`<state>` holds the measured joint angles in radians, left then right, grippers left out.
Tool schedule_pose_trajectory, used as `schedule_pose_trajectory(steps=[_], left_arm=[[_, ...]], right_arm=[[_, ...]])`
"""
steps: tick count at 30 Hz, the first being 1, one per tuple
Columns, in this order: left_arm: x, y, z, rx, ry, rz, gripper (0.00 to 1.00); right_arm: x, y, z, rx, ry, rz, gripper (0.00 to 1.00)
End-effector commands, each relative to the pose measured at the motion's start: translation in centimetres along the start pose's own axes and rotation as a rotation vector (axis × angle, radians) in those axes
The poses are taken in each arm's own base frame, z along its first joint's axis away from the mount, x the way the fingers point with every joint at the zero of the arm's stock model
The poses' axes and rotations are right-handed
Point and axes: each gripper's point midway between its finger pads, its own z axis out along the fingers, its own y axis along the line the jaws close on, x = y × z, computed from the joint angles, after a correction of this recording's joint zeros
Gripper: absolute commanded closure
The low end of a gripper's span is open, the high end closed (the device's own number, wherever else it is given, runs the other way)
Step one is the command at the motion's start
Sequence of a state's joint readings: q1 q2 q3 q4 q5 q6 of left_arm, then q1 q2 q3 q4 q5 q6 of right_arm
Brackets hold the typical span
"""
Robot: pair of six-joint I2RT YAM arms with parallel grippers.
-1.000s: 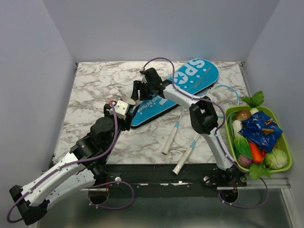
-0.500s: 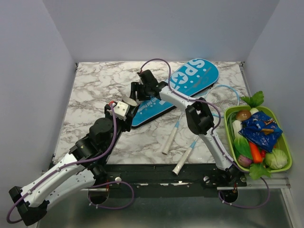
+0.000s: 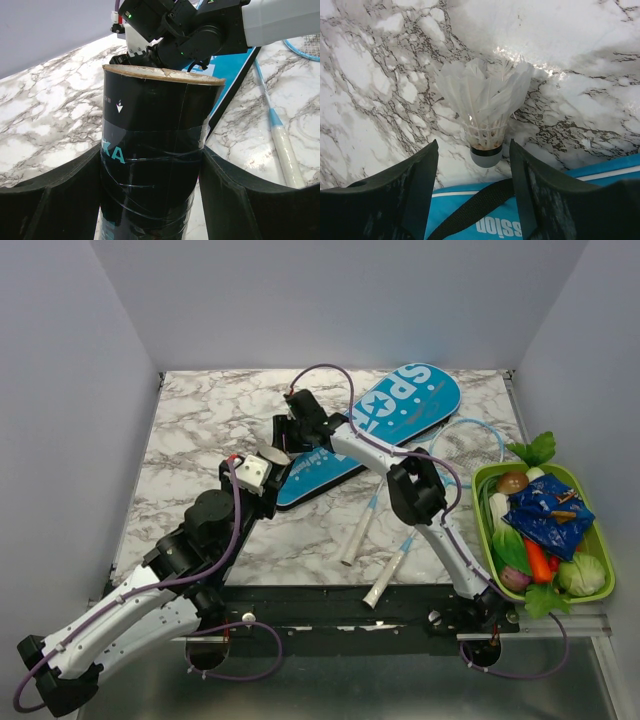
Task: Pack up the badminton gear
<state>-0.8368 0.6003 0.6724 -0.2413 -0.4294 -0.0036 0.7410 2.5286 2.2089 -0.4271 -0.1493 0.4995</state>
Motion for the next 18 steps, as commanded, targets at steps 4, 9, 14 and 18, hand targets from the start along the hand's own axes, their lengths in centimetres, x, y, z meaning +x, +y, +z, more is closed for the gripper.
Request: schedule_pose_trajectory(steps=[4, 9, 14, 18], left_arm=[[0.94, -0.78, -0.26, 0.017, 0.023, -0.133, 1.00], [0.85, -0.69, -0.30, 0.014, 0.019, -0.135, 1.00], [0.89, -0.61, -0.36, 0.011, 0.020, -0.134, 1.00], [0.92, -0.72, -0.35, 0.015, 0.021, -0.135, 1.00]], right_arm=[[1.28, -0.62, 1.00, 0.047, 0.030, -0.007, 0.36], [1.53, -0.58, 1.01, 0.054, 0.043, 0.009, 0.37], [1.97, -0.12, 0.91, 0.038, 0.068, 0.045, 0.37], [1.88, -0.29, 0.96, 0.050, 0.064, 0.053, 0.37]])
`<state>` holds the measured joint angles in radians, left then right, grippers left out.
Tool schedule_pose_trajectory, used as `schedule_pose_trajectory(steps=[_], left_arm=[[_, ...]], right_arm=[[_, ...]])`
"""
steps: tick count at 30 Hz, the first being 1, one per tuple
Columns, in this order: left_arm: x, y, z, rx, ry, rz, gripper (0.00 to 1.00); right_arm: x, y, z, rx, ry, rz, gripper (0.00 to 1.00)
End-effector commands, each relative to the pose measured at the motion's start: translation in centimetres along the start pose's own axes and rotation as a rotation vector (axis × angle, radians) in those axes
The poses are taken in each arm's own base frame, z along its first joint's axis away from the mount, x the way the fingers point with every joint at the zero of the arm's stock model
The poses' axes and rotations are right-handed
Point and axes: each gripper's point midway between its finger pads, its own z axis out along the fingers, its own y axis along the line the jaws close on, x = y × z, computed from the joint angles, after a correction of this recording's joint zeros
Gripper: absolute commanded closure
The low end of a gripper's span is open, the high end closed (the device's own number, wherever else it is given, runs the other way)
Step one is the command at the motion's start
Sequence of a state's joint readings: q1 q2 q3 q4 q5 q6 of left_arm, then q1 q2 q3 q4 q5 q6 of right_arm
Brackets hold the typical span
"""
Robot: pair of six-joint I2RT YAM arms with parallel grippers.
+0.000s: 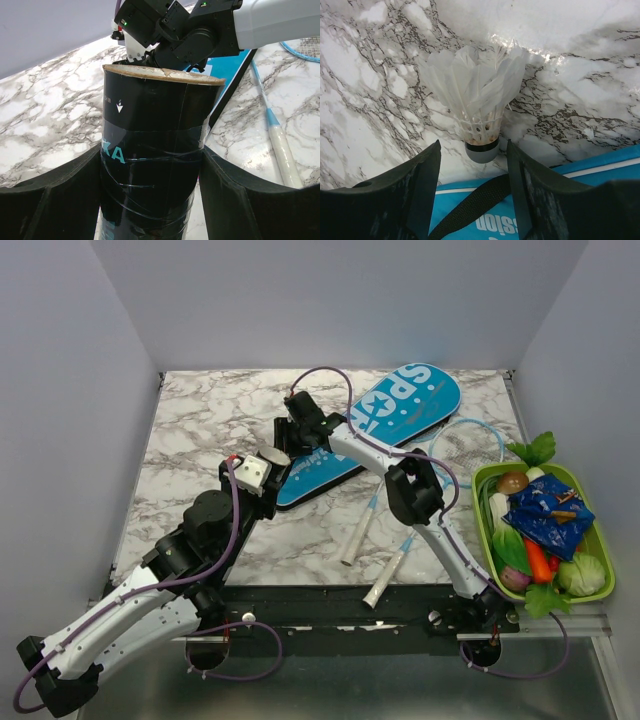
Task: Pack up the badminton gear
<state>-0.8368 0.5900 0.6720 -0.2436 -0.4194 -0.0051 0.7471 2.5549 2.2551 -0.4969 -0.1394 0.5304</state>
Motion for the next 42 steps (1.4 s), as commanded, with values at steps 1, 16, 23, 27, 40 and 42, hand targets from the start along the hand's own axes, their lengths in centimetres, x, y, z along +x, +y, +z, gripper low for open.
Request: schedule_pose_trajectory(steps=[1, 16, 23, 27, 40, 42], left_arm=[[1.1, -0.6, -0.2, 0.004, 0.028, -0.131, 1.00], [0.9, -0.5, -0.2, 0.005, 0.023, -0.134, 1.00], [1.0, -0.6, -0.2, 0.007, 0.026, -0.133, 1.00], [1.1, -0.6, -0.2, 0.007, 0.029, -0.131, 1.00], [1.0, -0.7, -0.2, 0.012, 0.023, -0.131, 1.00], [1.0, -0.6, -0.2, 0.007, 0.021, -0.133, 1.00]], right_arm=[[0.9, -0.2, 0.8, 0.021, 0.027, 0.025, 0.37], [1.3, 0.0, 1.3, 0.017, 0.042, 0.057, 0.56], [1.3, -0.2, 1.2, 0.022, 0.042, 0.064, 0.73], [0.9, 0.2, 0.8, 0.016, 0.032, 0.055, 0.79], [-1.6, 2.4, -6.8, -0.022, -0.064, -0.008, 0.85], [-1.4, 2.3, -8.5, -0.021, -0.074, -0.014, 0.85]])
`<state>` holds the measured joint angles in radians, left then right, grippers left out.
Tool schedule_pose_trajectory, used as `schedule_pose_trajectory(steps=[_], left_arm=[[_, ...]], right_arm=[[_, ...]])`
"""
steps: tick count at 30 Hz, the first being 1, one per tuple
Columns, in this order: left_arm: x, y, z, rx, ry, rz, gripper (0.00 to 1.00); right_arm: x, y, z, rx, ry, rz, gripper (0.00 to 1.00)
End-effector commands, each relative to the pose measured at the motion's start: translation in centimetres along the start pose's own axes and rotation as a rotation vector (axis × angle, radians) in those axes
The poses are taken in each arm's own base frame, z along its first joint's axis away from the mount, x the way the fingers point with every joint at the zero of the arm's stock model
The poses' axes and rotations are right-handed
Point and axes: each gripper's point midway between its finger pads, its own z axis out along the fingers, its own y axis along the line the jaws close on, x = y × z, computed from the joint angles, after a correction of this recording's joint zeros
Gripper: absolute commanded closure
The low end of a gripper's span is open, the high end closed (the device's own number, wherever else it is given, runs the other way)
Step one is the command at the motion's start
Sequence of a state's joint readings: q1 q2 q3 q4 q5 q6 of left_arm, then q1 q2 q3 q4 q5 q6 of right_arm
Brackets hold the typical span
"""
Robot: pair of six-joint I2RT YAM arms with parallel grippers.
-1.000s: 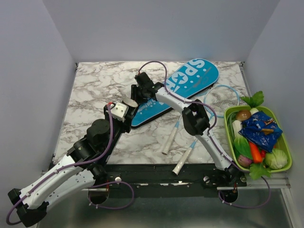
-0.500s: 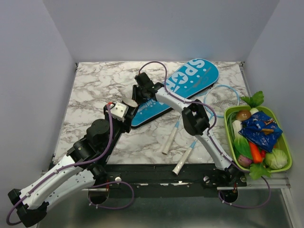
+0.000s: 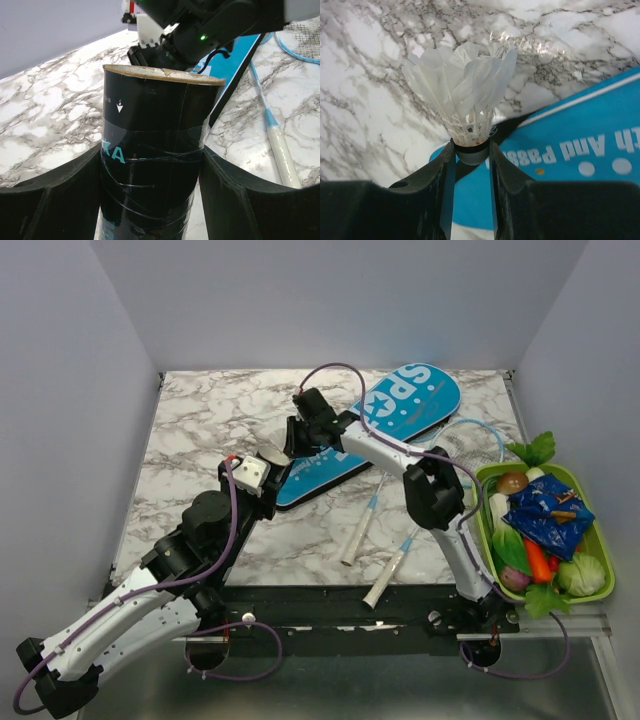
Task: Pack up the badminton gear
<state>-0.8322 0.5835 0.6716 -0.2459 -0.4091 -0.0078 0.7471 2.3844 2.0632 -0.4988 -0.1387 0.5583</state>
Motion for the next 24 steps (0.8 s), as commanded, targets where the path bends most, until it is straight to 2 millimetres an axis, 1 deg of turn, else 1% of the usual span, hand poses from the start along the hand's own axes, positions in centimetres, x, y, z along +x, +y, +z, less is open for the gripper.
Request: schedule_pose_trajectory(steps=[1, 3, 4, 6, 7, 8, 10, 11, 13, 14, 15, 17, 18, 19, 20, 21, 22, 23, 24], left_arm=[[1.1, -0.6, -0.1, 0.001, 0.026, -0.127, 1.00], [1.0, -0.4, -0.1, -0.006, 0.021, -0.126, 1.00], [1.1, -0.4, -0.2, -0.008, 0.023, -0.126, 1.00], [1.0, -0.3, -0.2, -0.009, 0.020, -0.127, 1.00], [1.0, -0.3, -0.2, -0.012, 0.020, -0.125, 1.00], [1.0, -0.3, -0.2, -0.011, 0.020, -0.125, 1.00], [1.2, -0.4, -0.1, -0.010, 0.026, -0.123, 1.00], [1.2, -0.4, 0.0, -0.008, 0.028, -0.121, 1.00], [1.3, -0.5, 0.1, -0.004, 0.034, -0.119, 1.00], [1.3, -0.5, 0.1, -0.008, 0.035, -0.118, 1.00], [1.3, -0.5, 0.1, -0.007, 0.037, -0.118, 1.00], [1.4, -0.5, 0.1, -0.007, 0.038, -0.117, 1.00], [1.4, -0.4, 0.1, -0.011, 0.038, -0.117, 1.00], [1.4, -0.4, 0.2, -0.011, 0.038, -0.118, 1.00], [1.4, -0.5, 0.2, -0.008, 0.039, -0.118, 1.00], [1.4, -0.5, 0.2, -0.007, 0.039, -0.118, 1.00], [1.4, -0.5, 0.2, -0.007, 0.041, -0.117, 1.00], [1.5, -0.5, 0.2, -0.005, 0.043, -0.116, 1.00], [1.4, -0.6, 0.2, -0.004, 0.042, -0.117, 1.00]], right_arm=[[-1.8, 1.9, -4.9, -0.031, -0.093, -0.046, 0.85], [-1.4, 1.2, -6.2, -0.010, -0.101, -0.049, 0.85], [-0.5, 0.7, -7.5, 0.011, -0.096, -0.048, 0.85], [0.5, -0.7, -9.0, 0.063, -0.105, -0.033, 0.85], [1.9, -1.7, -10.5, 0.085, -0.098, -0.025, 0.85], [2.4, -2.7, -11.2, 0.126, -0.110, -0.007, 0.86], [3.7, -4.1, -12.8, 0.169, -0.122, 0.018, 0.85], [4.9, -5.2, -14.3, 0.198, -0.138, 0.052, 0.85], [6.4, -6.5, -15.8, 0.235, -0.154, 0.097, 0.84], [5.9, -6.5, -17.6, 0.238, -0.216, 0.155, 0.83], [8.5, -8.5, -17.6, 0.285, -0.189, 0.188, 0.83], [9.9, -9.6, -18.3, 0.302, -0.223, 0.297, 0.85], [11.7, -10.8, -18.8, 0.323, -0.221, 0.333, 0.86], [12.7, -11.6, -19.0, 0.336, -0.227, 0.373, 0.88], [13.2, -12.0, -19.0, 0.338, -0.254, 0.452, 0.88], [13.7, -12.4, -19.2, 0.343, -0.264, 0.489, 0.89], [15.4, -13.6, -19.3, 0.366, -0.259, 0.526, 0.90], [15.6, -13.8, -19.2, 0.368, -0.283, 0.597, 0.92], [16.3, -14.3, -19.2, 0.378, -0.287, 0.631, 0.93]])
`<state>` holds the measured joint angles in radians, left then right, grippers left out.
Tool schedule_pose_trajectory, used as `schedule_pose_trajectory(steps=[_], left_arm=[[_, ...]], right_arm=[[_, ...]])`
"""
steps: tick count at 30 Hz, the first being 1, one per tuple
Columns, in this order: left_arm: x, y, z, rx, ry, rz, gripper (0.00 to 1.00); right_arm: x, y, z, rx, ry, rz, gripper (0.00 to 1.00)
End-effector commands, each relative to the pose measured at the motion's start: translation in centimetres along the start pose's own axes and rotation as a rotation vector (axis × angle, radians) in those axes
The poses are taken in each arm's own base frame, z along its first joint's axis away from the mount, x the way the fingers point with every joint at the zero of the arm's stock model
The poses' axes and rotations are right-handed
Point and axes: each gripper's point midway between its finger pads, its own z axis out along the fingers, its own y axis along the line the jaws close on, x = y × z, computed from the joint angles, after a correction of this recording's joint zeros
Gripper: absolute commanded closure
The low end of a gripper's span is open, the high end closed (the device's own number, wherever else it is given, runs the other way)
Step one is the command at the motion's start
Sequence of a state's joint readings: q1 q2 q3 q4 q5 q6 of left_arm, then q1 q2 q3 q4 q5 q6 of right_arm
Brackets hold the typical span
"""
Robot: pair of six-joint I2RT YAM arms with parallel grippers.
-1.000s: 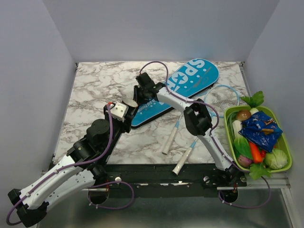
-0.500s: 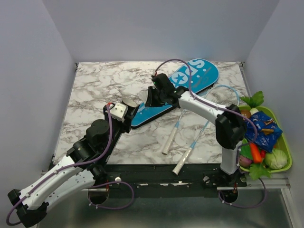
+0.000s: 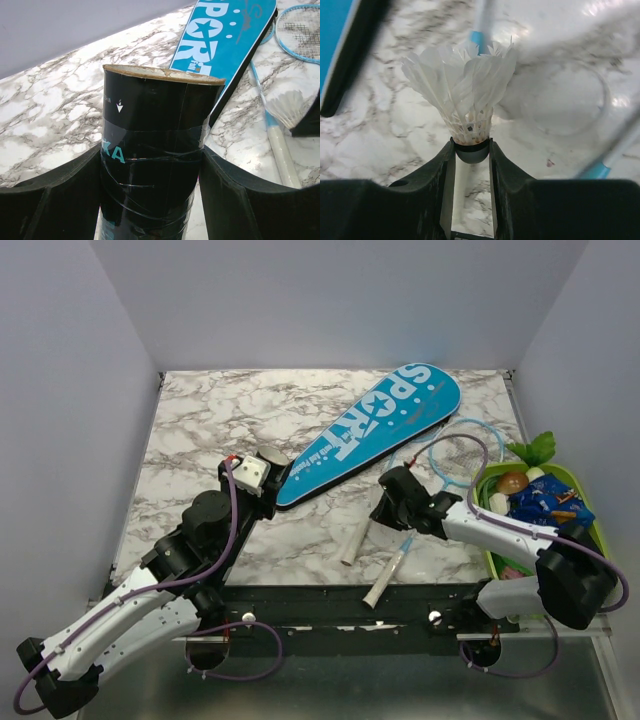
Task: Pack up the badminton gear
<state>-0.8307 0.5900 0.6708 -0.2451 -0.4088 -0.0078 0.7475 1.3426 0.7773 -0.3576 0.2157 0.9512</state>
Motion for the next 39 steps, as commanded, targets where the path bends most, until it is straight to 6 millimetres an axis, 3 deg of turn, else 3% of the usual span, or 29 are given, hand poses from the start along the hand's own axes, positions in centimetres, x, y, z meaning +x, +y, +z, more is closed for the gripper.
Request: schedule_pose_trajectory(steps=[1, 8, 10, 11, 14, 18, 23, 30, 33, 39], left_arm=[[1.3, -0.5, 0.1, -0.003, 0.036, -0.121, 1.00], [1.2, -0.8, 0.1, 0.008, 0.036, -0.127, 1.00], [1.4, -0.8, 0.1, 0.009, 0.039, -0.124, 1.00], [1.4, -0.8, 0.1, 0.008, 0.039, -0.124, 1.00], [1.2, -0.8, 0.1, 0.008, 0.036, -0.125, 1.00], [1.3, -0.8, 0.1, 0.008, 0.039, -0.121, 1.00], [1.3, -0.7, 0.1, 0.007, 0.039, -0.118, 1.00], [1.3, -0.7, 0.1, 0.008, 0.042, -0.116, 1.00], [1.4, -0.8, 0.1, 0.013, 0.043, -0.115, 1.00], [1.4, -1.1, 0.1, 0.026, 0.044, -0.112, 1.00]], right_arm=[[0.9, -3.1, 0.8, 0.073, -0.085, 0.288, 0.93], [2.8, -5.1, 1.8, 0.101, -0.078, 0.464, 0.85], [2.6, -5.0, 1.7, 0.099, -0.084, 0.471, 0.75], [2.6, -4.9, 1.7, 0.094, -0.080, 0.470, 0.63], [2.1, -3.9, 1.1, 0.059, -0.074, 0.442, 0.46], [1.2, -2.7, -0.2, 0.018, -0.072, 0.352, 0.34], [-0.7, -0.7, -3.3, -0.057, -0.081, 0.211, 0.31], [-5.2, -0.5, -6.6, -0.035, -0.170, -0.153, 0.22], [-6.5, -0.6, -6.5, -0.021, -0.166, -0.341, 0.21], [-7.8, -2.5, -4.3, -0.036, -0.076, -0.470, 0.21]])
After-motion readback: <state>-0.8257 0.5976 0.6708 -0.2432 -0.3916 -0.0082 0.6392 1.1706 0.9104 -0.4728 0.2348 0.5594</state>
